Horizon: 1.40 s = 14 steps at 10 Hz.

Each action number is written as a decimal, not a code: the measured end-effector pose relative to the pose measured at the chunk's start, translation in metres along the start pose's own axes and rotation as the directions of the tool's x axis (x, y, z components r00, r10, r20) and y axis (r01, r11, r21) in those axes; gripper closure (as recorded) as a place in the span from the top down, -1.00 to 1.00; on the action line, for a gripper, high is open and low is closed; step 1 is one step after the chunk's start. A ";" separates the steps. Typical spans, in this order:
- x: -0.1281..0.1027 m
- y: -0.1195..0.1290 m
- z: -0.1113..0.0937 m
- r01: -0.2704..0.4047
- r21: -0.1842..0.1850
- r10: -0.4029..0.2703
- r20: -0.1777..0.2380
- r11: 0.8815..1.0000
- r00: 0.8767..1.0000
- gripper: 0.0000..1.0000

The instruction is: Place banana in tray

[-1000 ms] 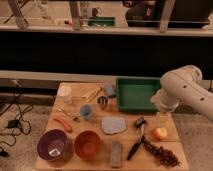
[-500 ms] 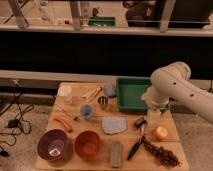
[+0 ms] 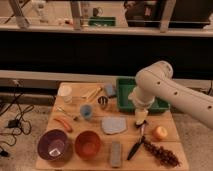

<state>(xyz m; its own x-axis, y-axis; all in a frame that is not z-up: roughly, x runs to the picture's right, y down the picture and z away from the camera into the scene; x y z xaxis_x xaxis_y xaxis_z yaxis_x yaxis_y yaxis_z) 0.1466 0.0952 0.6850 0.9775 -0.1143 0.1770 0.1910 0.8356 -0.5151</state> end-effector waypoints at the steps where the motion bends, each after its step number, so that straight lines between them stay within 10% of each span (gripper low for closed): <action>1: -0.001 0.000 0.000 0.001 -0.001 -0.001 0.003 1.000 1.000 0.60; 7: -0.016 -0.002 0.007 0.042 -0.016 -0.042 -0.001 0.999 0.999 0.60; 14: -0.132 -0.061 0.040 0.225 0.020 -0.226 0.079 0.974 0.971 0.60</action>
<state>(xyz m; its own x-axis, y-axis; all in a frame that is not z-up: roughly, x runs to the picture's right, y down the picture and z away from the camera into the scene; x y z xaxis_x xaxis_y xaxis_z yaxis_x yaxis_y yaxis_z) 0.0021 0.0807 0.7269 0.8990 -0.2573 0.3545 0.4043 0.7989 -0.4454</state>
